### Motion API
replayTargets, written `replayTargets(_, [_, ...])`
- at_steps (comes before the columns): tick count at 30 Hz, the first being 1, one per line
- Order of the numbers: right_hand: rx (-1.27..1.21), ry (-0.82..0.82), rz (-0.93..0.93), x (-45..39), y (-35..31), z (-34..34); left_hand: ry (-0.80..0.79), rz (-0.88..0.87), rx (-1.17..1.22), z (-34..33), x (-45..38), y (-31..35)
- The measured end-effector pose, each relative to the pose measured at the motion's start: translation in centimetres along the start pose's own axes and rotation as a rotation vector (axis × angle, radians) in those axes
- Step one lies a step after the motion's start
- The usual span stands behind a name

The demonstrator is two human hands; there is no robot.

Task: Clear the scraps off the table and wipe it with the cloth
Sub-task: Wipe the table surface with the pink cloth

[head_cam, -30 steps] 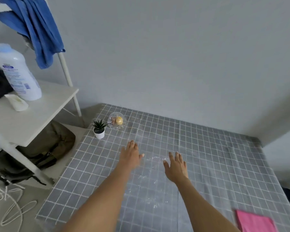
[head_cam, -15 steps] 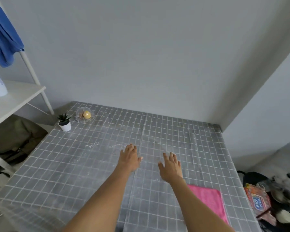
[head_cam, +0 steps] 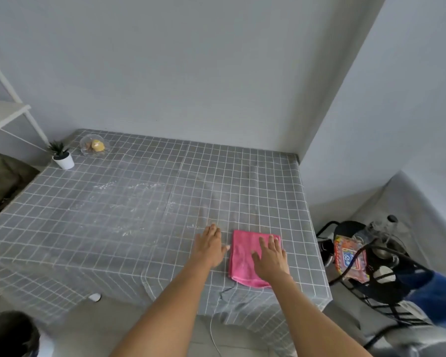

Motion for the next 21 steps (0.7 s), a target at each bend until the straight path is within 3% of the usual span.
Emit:
replayTargets(8, [-0.037, -0.03, 0.014, 2.4, 3.2, -1.4, -0.03, -0.045, -0.052, -4.2, 1.2, 3.3])
replayTargets(14, [0.07, -0.121, 0.117, 2.8, 3.8, -3.8, -0.064, -0.121, -0.186, -7.6, 2.2, 4.4])
replayTargets(21, [0.122, -0.124, 0.162, 2.7, 4.1, -5.1, -0.077, -0.153, -0.166, -8.9, 2.1, 3.7])
Point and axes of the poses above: each hand's wrist, its own x-axis away from the middle knuckle, its own z-axis out of the back of the hand, y = z × x, the point moved 10 cm from there along -x, towards the middle knuckle, and after that the axes turned 1 degree about -x, right-handed, at the moved point
